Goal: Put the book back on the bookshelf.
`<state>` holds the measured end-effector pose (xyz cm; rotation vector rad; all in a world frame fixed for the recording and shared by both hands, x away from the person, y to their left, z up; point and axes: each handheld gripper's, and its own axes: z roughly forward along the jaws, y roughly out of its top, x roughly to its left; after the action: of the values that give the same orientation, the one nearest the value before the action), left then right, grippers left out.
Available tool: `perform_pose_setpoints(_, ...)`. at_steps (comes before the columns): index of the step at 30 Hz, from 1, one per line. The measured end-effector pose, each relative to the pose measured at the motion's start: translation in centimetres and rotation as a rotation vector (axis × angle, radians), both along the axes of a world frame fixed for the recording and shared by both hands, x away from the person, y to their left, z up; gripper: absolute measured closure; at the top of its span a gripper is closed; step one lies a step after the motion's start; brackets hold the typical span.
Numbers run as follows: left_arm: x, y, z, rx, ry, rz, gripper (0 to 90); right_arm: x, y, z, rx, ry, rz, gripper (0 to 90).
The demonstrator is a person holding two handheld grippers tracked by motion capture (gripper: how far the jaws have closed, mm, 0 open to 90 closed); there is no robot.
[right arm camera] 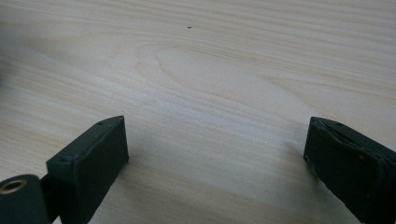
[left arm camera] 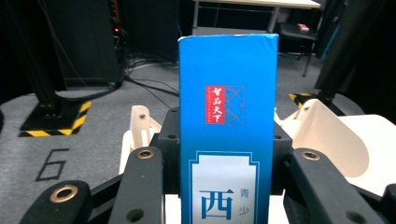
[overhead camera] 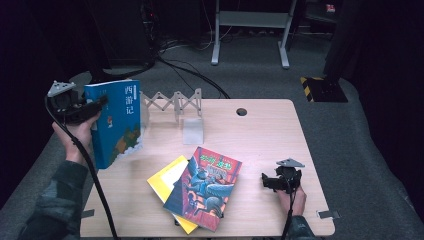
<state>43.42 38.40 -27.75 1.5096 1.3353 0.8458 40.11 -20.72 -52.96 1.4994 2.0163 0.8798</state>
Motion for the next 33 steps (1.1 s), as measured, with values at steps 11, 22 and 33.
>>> perform_pose_setpoints(11, 1.8, 0.2, -1.2, 0.01, -0.032, 0.078, 61.7, 0.0, 0.0, 0.0, -0.001, -0.001, -0.002, 5.7)
perform_pose_setpoints(22, 4.2, 0.1, -3.2, 0.009, -0.087, 0.152, 61.8, 0.0, 0.1, 0.0, 0.005, -0.003, -0.005, 6.1)
perform_pose_setpoints(33, 5.3, -0.3, -6.1, 0.022, -0.114, 0.17, 61.7, 0.0, 0.1, 0.0, 0.004, -0.004, -0.001, 6.8)
